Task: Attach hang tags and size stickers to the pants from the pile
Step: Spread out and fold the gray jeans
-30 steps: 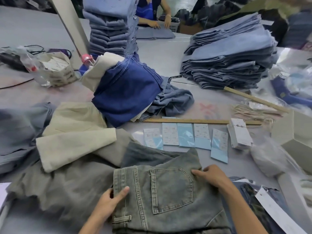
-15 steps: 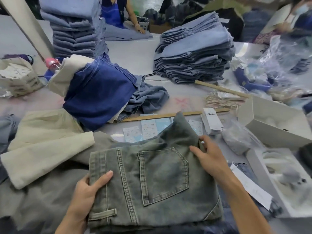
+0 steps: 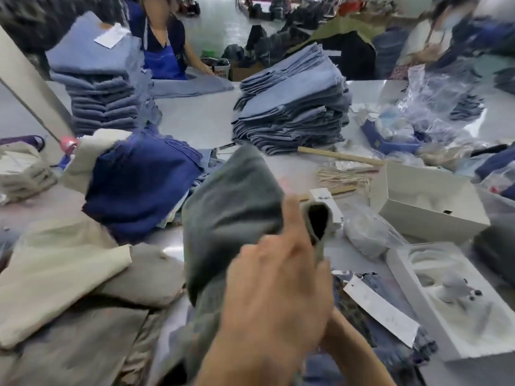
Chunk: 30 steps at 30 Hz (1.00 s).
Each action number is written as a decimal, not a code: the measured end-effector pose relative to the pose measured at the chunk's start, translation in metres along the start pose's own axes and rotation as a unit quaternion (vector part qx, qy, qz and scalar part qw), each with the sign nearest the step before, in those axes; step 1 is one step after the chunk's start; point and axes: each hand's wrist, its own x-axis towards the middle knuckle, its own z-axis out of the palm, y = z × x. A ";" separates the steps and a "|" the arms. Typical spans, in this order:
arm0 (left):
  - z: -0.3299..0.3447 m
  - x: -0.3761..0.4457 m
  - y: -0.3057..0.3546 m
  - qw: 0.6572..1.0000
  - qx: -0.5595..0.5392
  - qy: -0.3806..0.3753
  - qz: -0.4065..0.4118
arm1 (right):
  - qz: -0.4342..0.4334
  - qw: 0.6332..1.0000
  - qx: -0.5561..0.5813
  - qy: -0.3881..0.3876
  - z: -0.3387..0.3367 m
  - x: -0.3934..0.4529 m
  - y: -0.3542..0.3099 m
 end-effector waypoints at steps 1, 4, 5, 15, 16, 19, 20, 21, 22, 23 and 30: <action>0.044 0.003 0.026 0.993 -0.004 -0.114 -0.013 | -0.029 0.999 -0.009 0.041 -0.012 -0.005 0.010; 0.140 -0.002 0.060 0.901 -0.151 -0.394 -0.103 | 0.015 0.907 0.390 0.157 -0.055 -0.013 0.016; 0.157 -0.010 0.049 0.889 -0.183 -0.403 -0.116 | 0.059 0.910 0.383 0.149 -0.068 -0.024 0.016; 0.202 -0.102 -0.176 0.852 -0.101 -0.076 -0.508 | 0.074 0.994 0.035 0.071 -0.109 -0.015 0.045; 0.199 -0.102 -0.177 0.850 -0.102 -0.080 -0.510 | 0.071 0.994 0.019 0.075 -0.108 -0.013 0.045; 0.196 -0.103 -0.176 0.870 -0.094 -0.117 -0.471 | 0.040 0.997 -0.044 0.055 -0.107 -0.014 0.034; 0.196 -0.103 -0.174 0.884 -0.100 -0.106 -0.444 | 0.022 0.997 -0.051 0.046 -0.107 -0.016 0.027; 0.194 -0.103 -0.171 0.901 -0.118 -0.073 -0.412 | 0.011 0.998 -0.052 0.036 -0.108 -0.019 0.019; 0.190 -0.105 -0.168 0.915 -0.136 -0.035 -0.379 | 0.000 0.998 -0.053 0.030 -0.109 -0.022 0.011; 0.185 -0.107 -0.164 0.923 -0.151 0.008 -0.354 | -0.009 0.998 -0.048 0.027 -0.114 -0.023 0.004; 0.186 -0.129 -0.136 0.912 -0.150 0.033 -0.380 | 0.075 0.954 -0.267 0.111 -0.156 -0.011 0.005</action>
